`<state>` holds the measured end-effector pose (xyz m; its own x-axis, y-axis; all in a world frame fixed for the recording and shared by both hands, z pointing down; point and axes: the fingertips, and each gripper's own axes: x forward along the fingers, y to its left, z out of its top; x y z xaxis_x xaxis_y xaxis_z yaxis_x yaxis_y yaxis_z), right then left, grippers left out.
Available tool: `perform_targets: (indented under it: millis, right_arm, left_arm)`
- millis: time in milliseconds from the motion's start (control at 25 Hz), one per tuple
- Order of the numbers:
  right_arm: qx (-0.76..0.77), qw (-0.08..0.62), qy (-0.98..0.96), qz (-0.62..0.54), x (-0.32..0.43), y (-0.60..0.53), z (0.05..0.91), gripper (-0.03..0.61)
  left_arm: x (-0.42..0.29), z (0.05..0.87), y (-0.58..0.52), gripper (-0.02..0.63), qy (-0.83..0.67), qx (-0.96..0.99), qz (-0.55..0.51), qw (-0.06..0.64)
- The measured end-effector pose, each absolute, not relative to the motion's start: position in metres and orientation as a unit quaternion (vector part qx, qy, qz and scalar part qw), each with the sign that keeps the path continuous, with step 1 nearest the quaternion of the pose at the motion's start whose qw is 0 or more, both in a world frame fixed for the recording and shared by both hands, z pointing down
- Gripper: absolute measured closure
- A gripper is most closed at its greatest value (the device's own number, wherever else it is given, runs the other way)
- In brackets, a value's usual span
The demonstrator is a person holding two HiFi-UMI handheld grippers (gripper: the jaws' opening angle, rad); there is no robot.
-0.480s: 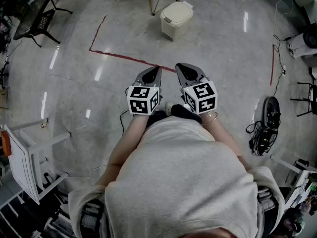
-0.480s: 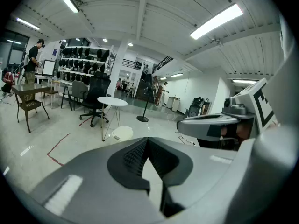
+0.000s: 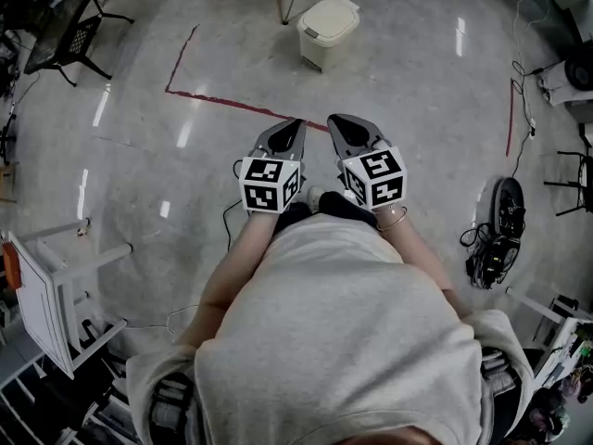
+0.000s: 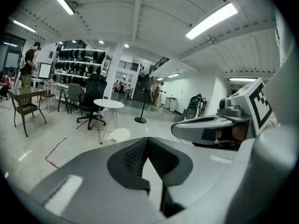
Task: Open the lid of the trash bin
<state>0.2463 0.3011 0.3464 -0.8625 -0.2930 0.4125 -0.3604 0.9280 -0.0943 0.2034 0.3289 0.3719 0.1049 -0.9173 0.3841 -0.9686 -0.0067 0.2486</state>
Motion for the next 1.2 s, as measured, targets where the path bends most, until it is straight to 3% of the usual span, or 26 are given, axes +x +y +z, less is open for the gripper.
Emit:
perform_targets:
  millis: [360,800,1200]
  right_arm:
    - [0.145,0.177,-0.969,0.096,0.25,0.289,0.342,0.571]
    - [0.125,0.181,-0.968,0.118,0.263,0.287,0.356,0.571]
    - [0.145,0.177,-0.964,0.135,0.221,0.26,0.364,0.571]
  left_arm:
    - [0.203,0.364,0.318,0.604,-0.687,0.694,0.037,0.214]
    - [0.204,0.381,0.329,0.604,-0.718,0.652,0.037,0.242]
    - [0.165,0.39,0.299,0.604,-0.697,0.671,0.048,0.249]
